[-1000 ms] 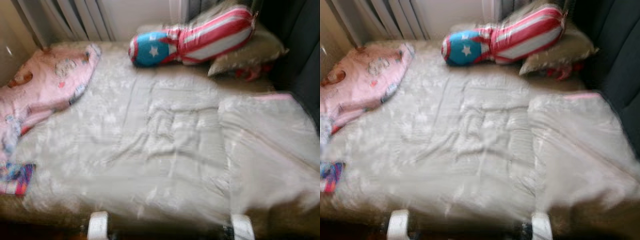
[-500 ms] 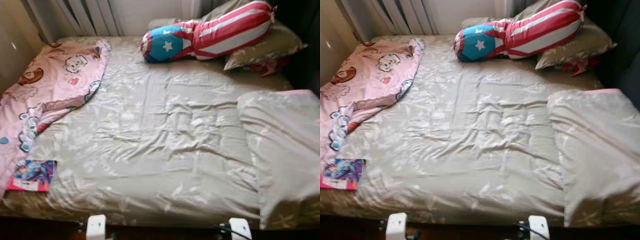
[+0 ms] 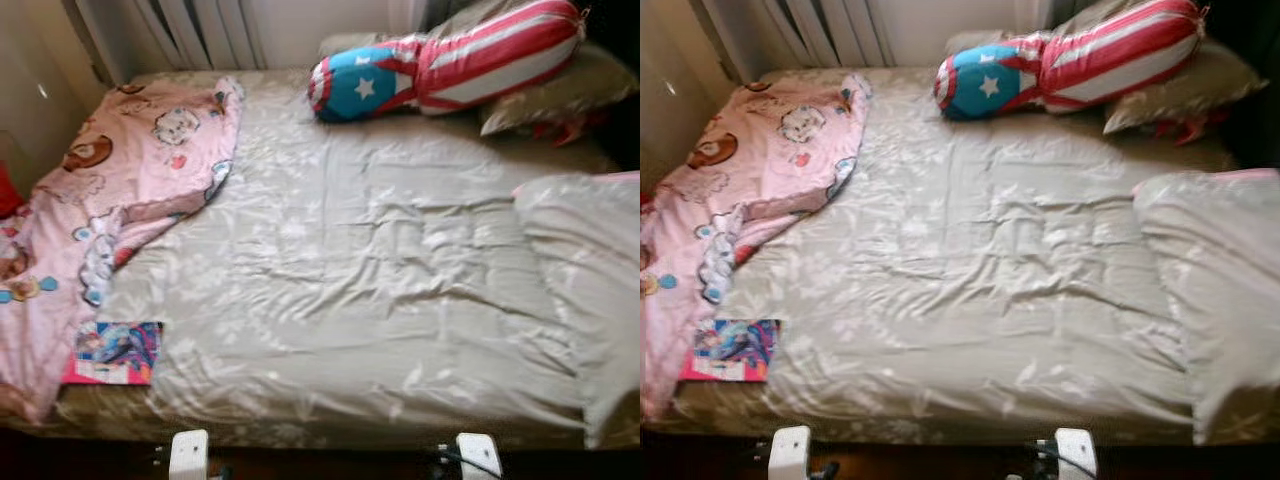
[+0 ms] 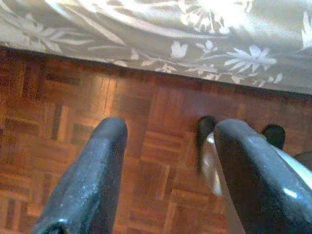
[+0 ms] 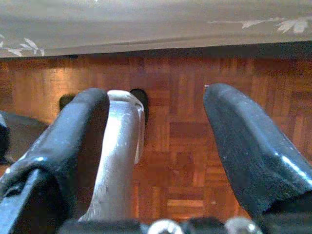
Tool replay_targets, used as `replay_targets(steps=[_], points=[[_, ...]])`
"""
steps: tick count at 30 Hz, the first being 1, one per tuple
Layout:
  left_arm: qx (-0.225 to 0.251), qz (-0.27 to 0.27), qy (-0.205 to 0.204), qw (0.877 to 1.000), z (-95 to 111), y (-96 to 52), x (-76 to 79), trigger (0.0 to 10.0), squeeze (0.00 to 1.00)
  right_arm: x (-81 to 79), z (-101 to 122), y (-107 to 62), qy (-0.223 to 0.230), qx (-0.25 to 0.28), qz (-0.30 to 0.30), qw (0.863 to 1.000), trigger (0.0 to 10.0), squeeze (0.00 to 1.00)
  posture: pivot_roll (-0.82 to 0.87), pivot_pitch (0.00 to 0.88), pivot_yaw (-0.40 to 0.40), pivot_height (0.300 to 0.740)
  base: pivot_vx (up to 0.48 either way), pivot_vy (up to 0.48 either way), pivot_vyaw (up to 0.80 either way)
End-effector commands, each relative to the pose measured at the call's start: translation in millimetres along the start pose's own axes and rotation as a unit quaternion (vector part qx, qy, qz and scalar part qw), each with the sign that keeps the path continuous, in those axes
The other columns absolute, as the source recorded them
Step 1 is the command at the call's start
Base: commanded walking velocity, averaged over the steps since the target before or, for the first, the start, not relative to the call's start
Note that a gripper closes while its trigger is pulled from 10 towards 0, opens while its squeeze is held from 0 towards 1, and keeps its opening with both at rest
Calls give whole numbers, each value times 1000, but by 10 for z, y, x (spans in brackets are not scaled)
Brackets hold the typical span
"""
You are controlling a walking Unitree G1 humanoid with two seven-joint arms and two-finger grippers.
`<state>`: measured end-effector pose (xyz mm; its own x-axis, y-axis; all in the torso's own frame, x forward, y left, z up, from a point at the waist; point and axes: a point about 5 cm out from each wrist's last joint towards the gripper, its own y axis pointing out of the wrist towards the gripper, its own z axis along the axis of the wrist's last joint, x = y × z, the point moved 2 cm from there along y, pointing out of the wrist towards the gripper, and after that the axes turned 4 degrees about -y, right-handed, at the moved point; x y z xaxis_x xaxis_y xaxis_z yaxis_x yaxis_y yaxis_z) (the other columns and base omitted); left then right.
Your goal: Clean up the room
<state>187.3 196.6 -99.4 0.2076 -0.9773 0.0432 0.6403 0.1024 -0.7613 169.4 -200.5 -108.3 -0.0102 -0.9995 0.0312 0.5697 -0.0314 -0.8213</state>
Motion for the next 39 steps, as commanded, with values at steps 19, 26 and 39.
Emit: replay_targets(steps=[19, 26, 39], points=[[7, 3, 4, 1000, 107, 32, 7, 10000, 0, -27, 20, 12, -4, -4, 2, 1000, 10000, 0, -113, 97, 26, 740, 0, 400, 0], [14, 0, 2, 1000, 188, 55, 52, 10000, 0, -28, 91, 28, -10, 2, 3, 1000, 10000, 0, -116, 61, 27, 740, 0, 400, 0], [11, 5, -1, 1000, 198, 61, 52, 10000, 0, -37, 133, 38, -17, 3, 5, 1000, 10000, 0, -113, 14, 28, 740, 0, 399, 0]])
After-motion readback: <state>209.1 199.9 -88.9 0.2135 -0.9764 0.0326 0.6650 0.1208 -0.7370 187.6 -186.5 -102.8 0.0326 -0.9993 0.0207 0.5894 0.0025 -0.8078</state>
